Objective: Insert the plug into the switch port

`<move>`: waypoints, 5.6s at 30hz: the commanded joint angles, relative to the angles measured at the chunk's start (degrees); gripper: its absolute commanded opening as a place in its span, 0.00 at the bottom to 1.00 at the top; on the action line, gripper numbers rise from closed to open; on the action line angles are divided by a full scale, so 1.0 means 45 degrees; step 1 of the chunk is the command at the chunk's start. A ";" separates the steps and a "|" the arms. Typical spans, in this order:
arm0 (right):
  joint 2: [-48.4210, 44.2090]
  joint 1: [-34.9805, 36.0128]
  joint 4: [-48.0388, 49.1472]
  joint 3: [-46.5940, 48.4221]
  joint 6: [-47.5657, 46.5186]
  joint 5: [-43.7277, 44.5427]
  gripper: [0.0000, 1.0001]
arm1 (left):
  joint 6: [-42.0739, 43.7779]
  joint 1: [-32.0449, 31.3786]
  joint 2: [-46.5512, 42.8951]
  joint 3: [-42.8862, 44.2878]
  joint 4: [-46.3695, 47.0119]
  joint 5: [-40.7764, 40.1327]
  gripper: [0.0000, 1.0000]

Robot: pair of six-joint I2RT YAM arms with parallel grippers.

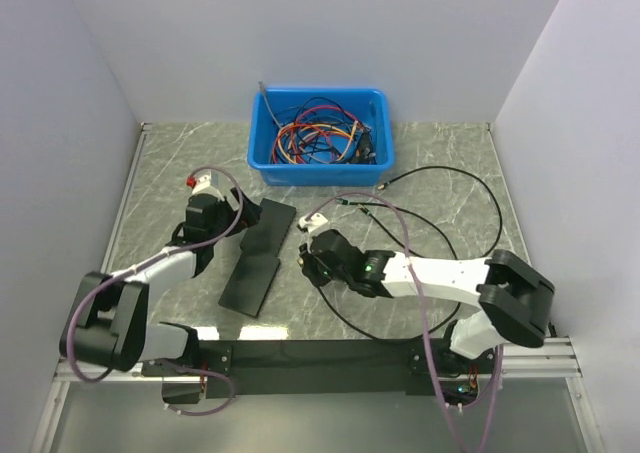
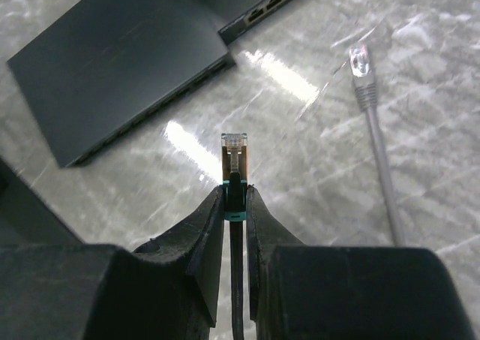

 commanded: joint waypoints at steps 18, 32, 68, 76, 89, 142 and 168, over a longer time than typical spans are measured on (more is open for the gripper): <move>0.2785 -0.0613 -0.0823 0.2399 -0.0574 -0.1573 0.00 | -0.0610 0.0416 0.0541 0.0583 -0.1018 0.0049 0.89; 0.4054 0.0383 -0.1760 0.3316 -0.0612 -0.1617 0.00 | -0.2525 -0.0580 -0.0928 -0.1020 -0.1197 0.0575 0.92; 0.5930 0.0657 -0.4026 0.6286 -0.1589 -0.0754 0.00 | -0.3288 -0.1771 0.0537 -0.1938 -0.0142 -0.0205 0.86; 0.6144 0.0988 -0.4163 0.6579 -0.1433 -0.0832 0.00 | -0.3385 -0.1928 0.0830 -0.1899 -0.0064 -0.0265 0.85; 0.6301 0.1379 -0.4242 0.6541 -0.1101 -0.0696 0.00 | -0.3619 -0.1986 0.1182 -0.1860 0.0073 -0.0265 0.85; 0.5519 0.1575 -0.3147 0.5797 -0.0572 -0.2082 0.00 | -0.3834 -0.2025 -0.3135 -0.1489 -0.6119 -0.1672 0.84; 0.4251 0.0285 -0.3382 0.4198 -0.0945 -0.0969 0.00 | -0.4480 -0.4096 -0.3190 -0.1350 -0.4498 -0.2744 0.90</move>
